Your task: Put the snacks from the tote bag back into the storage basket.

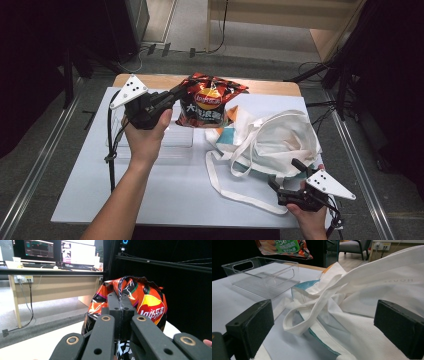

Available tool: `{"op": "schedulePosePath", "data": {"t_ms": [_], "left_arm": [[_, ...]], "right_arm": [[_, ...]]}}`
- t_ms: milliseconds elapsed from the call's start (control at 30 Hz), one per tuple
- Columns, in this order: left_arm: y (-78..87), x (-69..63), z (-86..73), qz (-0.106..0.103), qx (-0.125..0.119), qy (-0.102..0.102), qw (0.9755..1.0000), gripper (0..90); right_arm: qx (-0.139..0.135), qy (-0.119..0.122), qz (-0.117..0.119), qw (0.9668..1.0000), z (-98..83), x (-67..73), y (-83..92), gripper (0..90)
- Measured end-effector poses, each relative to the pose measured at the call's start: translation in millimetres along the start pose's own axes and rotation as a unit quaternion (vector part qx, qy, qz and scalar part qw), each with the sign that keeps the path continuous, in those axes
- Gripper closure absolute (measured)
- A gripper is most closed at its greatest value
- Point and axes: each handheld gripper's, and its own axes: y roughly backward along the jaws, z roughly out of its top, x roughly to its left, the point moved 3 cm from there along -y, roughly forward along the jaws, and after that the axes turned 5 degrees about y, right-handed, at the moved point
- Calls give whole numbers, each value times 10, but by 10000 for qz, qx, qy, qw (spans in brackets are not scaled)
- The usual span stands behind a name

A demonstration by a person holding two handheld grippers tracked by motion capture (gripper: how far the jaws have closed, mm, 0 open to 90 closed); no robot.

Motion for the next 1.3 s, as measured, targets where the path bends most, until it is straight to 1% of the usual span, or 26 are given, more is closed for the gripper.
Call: {"op": "schedulePosePath", "data": {"t_ms": [200, 433, 600, 1000, 1133, 1167, 1300], "left_arm": [[47, 74, -18, 76, 16, 14, 10000, 900], [120, 150, -22, 175, 4, 18, 9998, 900], [177, 220, -20, 231, -26, 64, 9997, 900], [260, 321, -10, 354, -65, 90, 9993, 900], [291, 349, -7, 400, -59, 65, 9992, 900], [298, 359, -9, 403, -76, 93, 9991, 900], [331, 406, -10, 463, -73, 101, 9989, 900]], "right_arm": [[22, -16, 7, 10000, -9, 1, -9, 34], [19, 21, 35, 10000, -10, 15, -20, 37], [23, 42, 68, 10000, -14, 24, -23, 43], [63, 52, 109, 9999, -24, 36, -33, 59], [75, 77, 127, 9999, -25, 45, -43, 61], [75, 75, 129, 9999, -25, 46, -42, 62], [72, 92, 103, 9999, -25, 37, -38, 66]]}}
